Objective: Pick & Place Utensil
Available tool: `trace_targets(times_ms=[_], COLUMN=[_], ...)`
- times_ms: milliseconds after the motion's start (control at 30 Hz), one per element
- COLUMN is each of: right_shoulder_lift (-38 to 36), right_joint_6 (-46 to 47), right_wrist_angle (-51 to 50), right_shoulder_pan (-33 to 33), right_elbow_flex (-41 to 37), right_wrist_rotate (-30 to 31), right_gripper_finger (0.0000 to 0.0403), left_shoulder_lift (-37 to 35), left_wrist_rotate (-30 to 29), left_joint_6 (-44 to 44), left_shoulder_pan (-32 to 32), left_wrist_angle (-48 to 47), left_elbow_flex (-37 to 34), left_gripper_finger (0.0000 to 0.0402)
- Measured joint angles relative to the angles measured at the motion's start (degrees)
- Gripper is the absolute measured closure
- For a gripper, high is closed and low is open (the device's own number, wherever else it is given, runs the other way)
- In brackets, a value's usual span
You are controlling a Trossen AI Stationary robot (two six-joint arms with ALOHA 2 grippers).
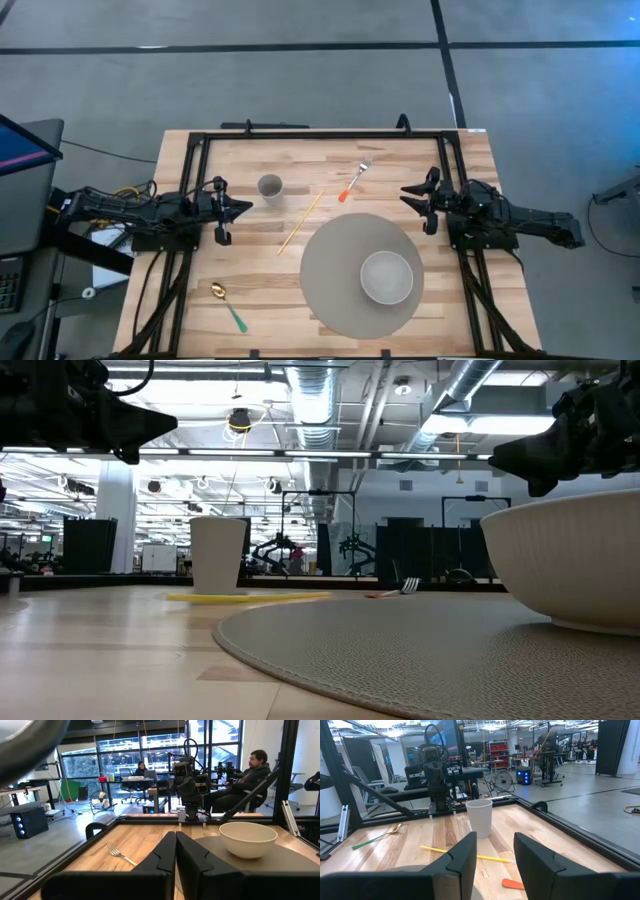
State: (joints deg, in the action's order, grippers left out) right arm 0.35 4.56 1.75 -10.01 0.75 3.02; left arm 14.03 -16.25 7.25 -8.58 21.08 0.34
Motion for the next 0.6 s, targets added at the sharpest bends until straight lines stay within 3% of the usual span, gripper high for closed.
trace_targets(times_ms=[600], right_shoulder_lift=[0.0], right_joint_6=[0.0], right_wrist_angle=[0.0], right_shoulder_pan=[0.0], right_elbow_flex=[0.0], right_wrist_rotate=[0.0], right_gripper_finger=[0.0278], left_shoulder_lift=[0.0], left_wrist_rotate=[0.0], left_joint_6=[-1.7], left_shoulder_pan=[0.0], left_wrist_angle=[0.5], left_elbow_flex=[0.0], left_gripper_finger=[0.0389])
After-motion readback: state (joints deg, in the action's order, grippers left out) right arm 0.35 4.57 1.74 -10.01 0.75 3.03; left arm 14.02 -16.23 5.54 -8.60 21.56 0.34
